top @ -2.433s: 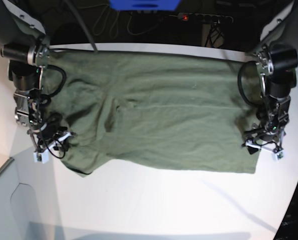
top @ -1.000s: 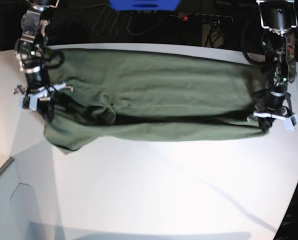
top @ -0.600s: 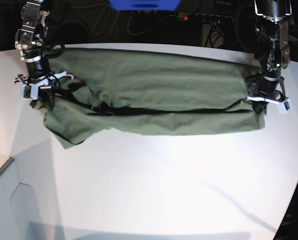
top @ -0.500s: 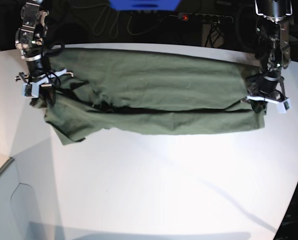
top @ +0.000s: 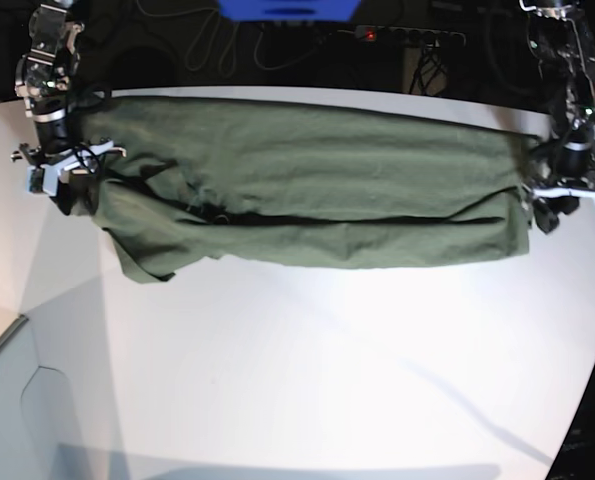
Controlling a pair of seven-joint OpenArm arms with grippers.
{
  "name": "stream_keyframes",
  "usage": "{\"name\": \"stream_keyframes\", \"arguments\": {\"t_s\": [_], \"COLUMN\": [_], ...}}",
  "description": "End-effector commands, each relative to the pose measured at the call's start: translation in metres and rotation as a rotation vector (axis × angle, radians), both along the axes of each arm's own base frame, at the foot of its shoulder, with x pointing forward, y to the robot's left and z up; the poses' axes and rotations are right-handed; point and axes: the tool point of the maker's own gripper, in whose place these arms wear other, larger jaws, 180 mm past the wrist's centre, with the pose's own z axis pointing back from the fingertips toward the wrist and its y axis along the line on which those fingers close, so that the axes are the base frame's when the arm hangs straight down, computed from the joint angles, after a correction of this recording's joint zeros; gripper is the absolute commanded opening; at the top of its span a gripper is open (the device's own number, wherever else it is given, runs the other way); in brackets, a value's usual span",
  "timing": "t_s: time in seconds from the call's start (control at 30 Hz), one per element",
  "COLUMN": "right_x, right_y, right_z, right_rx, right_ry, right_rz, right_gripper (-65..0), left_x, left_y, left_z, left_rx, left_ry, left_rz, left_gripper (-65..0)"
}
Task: Layout the t-shirt on the table in an organized manner, then fold the t-shirt properly
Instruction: 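Lift the hem with both grippers and fold it over toward the collar, then open both grippers and move them to the folded shirt's lower edge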
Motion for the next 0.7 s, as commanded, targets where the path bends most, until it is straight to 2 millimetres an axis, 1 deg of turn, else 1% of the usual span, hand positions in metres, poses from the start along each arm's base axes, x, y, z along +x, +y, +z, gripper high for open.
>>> {"name": "stream_keyframes", "arguments": {"t_s": [0.0, 0.03, 0.1, 0.2, 0.33, 0.4, 0.47, 0.57, 0.67], "right_x": [0.008, 0.01, 0.016, 0.019, 0.02, 0.02, 0.02, 0.02, 0.02], "right_y": [-0.003, -0.002, -0.003, -0.002, -0.002, -0.003, -0.005, -0.005, -0.006], "right_z": [0.017, 0.018, 0.022, 0.024, 0.025, 0.026, 0.027, 0.027, 0.027], "right_rx": [-0.008, -0.009, -0.011, -0.011, -0.011, -0.013, -0.015, -0.017, -0.018], "right_ry": [-0.061, -0.064, -0.08, -0.086, -0.089, -0.09, -0.092, -0.092, -0.092], "right_rz": [0.005, 0.007, 0.006, 0.008, 0.008, 0.007, 0.004, 0.005, 0.005], "right_gripper": [-39.0, -39.0, -38.9, -38.9, -38.9, -38.9, -38.9, -38.9, -38.9], "left_x": [0.015, 0.025, 0.034, 0.048, 0.059, 0.065, 0.069, 0.08, 0.081], "left_y": [0.009, 0.009, 0.012, 0.016, 0.018, 0.008, 0.003, -0.008, -0.01], "left_z": [0.022, 0.029, 0.027, 0.014, -0.011, -0.024, -0.029, -0.029, -0.029], "left_rx": [0.033, 0.033, 0.019, -0.024, -0.083, -0.104, -0.097, -0.089, -0.09], "left_ry": [-0.067, -0.091, -0.095, -0.081, -0.037, -0.006, 0.02, 0.025, 0.026], "left_rz": [0.004, 0.004, 0.016, 0.044, 0.077, 0.057, 0.027, -0.014, -0.018], "left_gripper": [-33.3, -33.3, -33.3, -33.3, -33.3, -33.3, -33.3, -33.3, -33.3]}}
